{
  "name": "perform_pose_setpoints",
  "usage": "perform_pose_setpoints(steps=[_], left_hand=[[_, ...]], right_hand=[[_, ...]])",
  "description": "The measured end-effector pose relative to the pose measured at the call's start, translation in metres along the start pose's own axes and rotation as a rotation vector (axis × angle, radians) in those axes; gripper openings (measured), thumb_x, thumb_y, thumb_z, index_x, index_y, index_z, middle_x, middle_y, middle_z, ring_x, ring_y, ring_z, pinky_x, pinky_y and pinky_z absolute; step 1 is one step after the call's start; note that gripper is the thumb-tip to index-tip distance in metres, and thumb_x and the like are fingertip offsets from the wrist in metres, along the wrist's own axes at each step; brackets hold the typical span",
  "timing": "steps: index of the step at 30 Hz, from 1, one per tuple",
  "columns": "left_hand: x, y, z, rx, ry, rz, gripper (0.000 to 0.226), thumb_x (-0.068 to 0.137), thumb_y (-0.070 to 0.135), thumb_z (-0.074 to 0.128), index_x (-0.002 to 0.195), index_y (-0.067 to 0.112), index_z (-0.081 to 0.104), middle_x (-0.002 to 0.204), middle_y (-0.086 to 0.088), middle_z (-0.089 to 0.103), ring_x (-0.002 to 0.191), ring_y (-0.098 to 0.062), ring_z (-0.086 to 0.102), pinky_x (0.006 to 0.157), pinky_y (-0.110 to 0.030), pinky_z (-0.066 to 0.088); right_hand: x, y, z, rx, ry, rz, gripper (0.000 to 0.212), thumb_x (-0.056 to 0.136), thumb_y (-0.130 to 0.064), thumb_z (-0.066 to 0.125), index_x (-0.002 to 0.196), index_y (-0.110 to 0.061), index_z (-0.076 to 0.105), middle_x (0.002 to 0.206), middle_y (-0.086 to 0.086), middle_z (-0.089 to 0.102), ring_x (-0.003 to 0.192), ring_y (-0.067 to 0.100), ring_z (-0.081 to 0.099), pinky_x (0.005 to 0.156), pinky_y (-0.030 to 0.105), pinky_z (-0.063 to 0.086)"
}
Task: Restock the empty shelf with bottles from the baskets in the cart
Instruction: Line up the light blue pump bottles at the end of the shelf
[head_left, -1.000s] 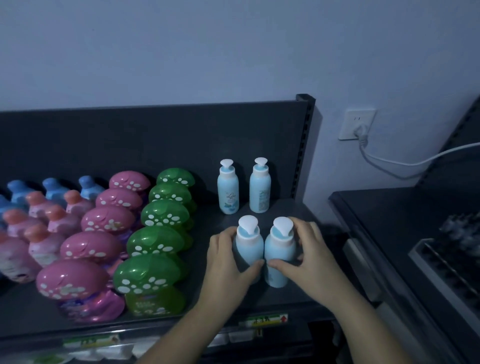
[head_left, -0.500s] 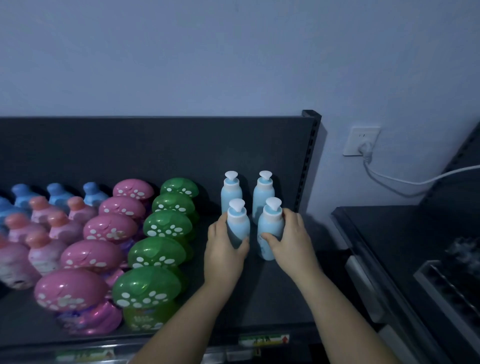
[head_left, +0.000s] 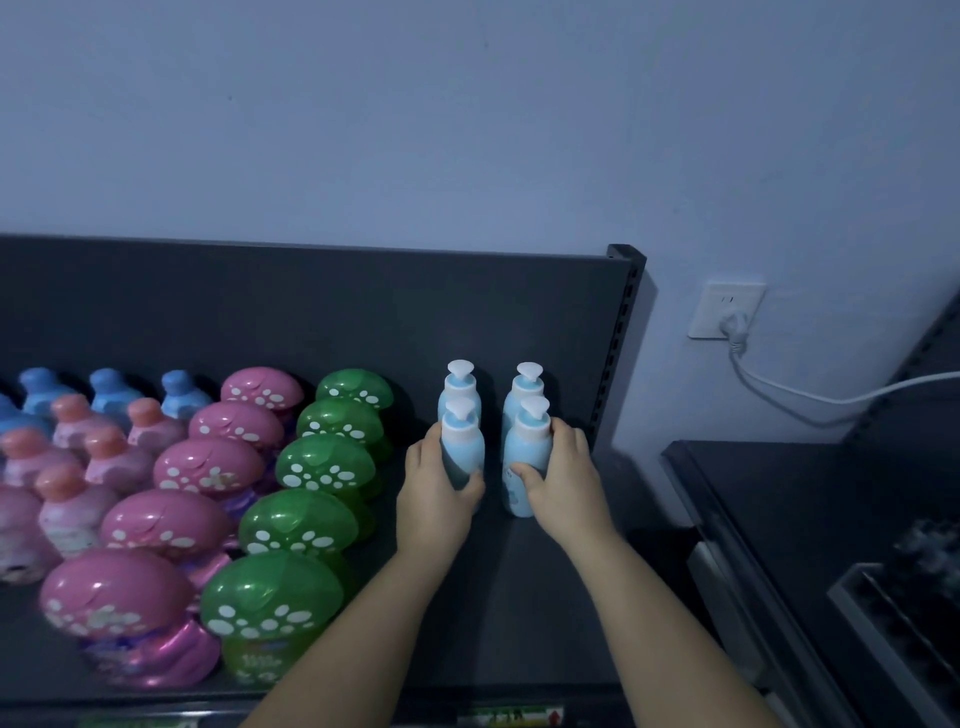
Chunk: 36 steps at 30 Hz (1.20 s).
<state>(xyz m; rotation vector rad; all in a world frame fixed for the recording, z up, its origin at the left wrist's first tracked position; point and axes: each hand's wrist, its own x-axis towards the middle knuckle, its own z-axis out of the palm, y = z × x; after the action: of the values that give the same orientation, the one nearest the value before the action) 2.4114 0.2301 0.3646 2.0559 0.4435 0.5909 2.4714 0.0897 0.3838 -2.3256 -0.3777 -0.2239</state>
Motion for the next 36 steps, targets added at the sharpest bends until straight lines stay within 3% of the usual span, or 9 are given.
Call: perform_pose_setpoints(steps=[6, 13, 26, 29, 33, 36], left_hand=[[0.005, -0.004, -0.003, -0.073, -0.031, 0.002, 0.067, 0.082, 0.024, 0.071, 0.141, 0.036, 0.04, 0.119, 0.016, 0.045, 0.098, 0.0, 0.047, 0.081, -0.021, 0.038], [0.007, -0.006, 0.002, -0.067, -0.028, -0.001, 0.069, 0.082, 0.027, 0.07, 0.142, 0.037, 0.038, 0.122, 0.012, 0.047, 0.101, -0.005, 0.052, 0.084, -0.025, 0.043], [0.005, -0.001, 0.001, -0.127, -0.063, -0.069, 0.07, 0.083, 0.018, 0.069, 0.143, 0.036, 0.037, 0.125, 0.009, 0.048, 0.104, -0.003, 0.049, 0.081, -0.02, 0.038], [0.003, 0.003, 0.0, -0.195, -0.087, -0.123, 0.078, 0.082, 0.014, 0.066, 0.146, 0.043, 0.032, 0.131, 0.009, 0.051, 0.11, -0.005, 0.051, 0.082, -0.019, 0.04], [0.004, 0.018, -0.008, -0.161, -0.074, -0.193, 0.093, 0.083, 0.01, 0.066, 0.155, 0.031, 0.011, 0.149, -0.003, 0.038, 0.124, -0.017, 0.048, 0.092, -0.031, 0.048], [0.005, 0.036, -0.017, -0.142, -0.093, -0.193, 0.097, 0.083, 0.01, 0.064, 0.156, 0.026, 0.001, 0.155, -0.009, 0.025, 0.131, -0.027, 0.043, 0.1, -0.035, 0.044]], right_hand=[[-0.001, 0.003, 0.0, 0.015, -0.012, -0.001, 0.065, 0.089, -0.032, 0.069, 0.143, -0.018, 0.036, 0.132, -0.002, 0.043, 0.117, 0.022, 0.053, 0.088, 0.03, 0.045], [-0.002, 0.002, 0.003, -0.012, -0.005, -0.003, 0.064, 0.091, -0.029, 0.067, 0.143, -0.016, 0.034, 0.133, 0.001, 0.042, 0.117, 0.025, 0.052, 0.088, 0.032, 0.045], [-0.003, -0.001, 0.004, -0.031, -0.009, 0.012, 0.065, 0.091, -0.028, 0.066, 0.144, -0.015, 0.032, 0.134, 0.002, 0.041, 0.117, 0.025, 0.052, 0.087, 0.036, 0.048], [-0.002, 0.0, -0.001, -0.056, -0.053, 0.005, 0.068, 0.09, -0.028, 0.068, 0.145, -0.018, 0.029, 0.136, 0.001, 0.039, 0.119, 0.025, 0.051, 0.087, 0.034, 0.047], [0.0, -0.001, -0.013, 0.008, -0.134, 0.019, 0.08, 0.081, -0.041, 0.074, 0.145, -0.026, 0.028, 0.14, -0.003, 0.039, 0.123, 0.02, 0.05, 0.091, 0.035, 0.046], [0.0, -0.011, -0.027, 0.075, -0.127, 0.003, 0.09, 0.077, -0.048, 0.075, 0.148, -0.031, 0.023, 0.149, -0.007, 0.031, 0.13, 0.017, 0.043, 0.1, 0.036, 0.043]])
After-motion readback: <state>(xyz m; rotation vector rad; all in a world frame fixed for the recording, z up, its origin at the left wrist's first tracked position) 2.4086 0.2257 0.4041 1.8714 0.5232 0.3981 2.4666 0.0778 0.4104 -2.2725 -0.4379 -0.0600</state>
